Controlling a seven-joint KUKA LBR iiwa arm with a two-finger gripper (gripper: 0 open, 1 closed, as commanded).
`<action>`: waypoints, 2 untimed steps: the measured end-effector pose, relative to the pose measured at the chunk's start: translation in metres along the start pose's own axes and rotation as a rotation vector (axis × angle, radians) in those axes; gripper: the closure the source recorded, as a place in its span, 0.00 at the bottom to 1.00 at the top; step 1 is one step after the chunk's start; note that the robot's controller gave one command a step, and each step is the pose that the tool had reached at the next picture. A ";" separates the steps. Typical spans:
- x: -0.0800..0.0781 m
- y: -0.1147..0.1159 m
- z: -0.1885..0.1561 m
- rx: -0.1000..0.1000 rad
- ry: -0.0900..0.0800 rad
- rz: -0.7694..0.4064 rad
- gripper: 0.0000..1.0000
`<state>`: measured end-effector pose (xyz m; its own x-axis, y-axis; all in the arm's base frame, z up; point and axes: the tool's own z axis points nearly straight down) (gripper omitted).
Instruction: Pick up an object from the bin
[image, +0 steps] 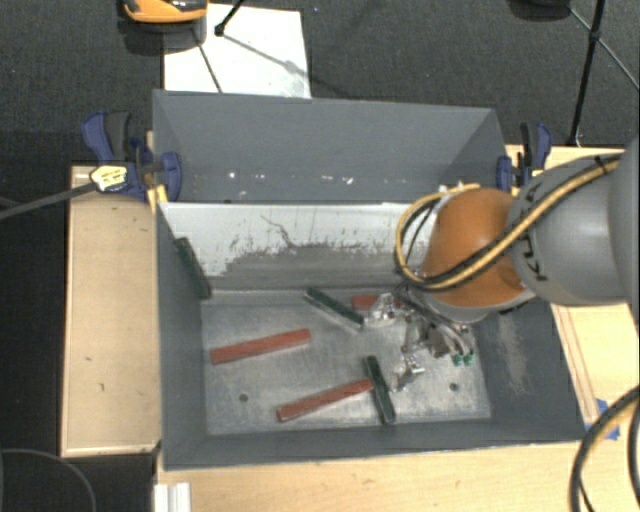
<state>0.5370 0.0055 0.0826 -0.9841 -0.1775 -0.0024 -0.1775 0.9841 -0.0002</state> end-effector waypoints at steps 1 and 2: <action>0.000 0.000 0.000 0.000 0.000 -0.002 0.00; 0.037 0.065 0.008 0.001 -0.013 -0.331 1.00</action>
Offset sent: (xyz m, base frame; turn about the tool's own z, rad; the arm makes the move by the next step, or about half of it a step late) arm -0.0527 0.0567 -0.0126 -0.3313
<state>0.4888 0.0632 0.0748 -0.8731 -0.4872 -0.0143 -0.4872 0.8733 -0.0041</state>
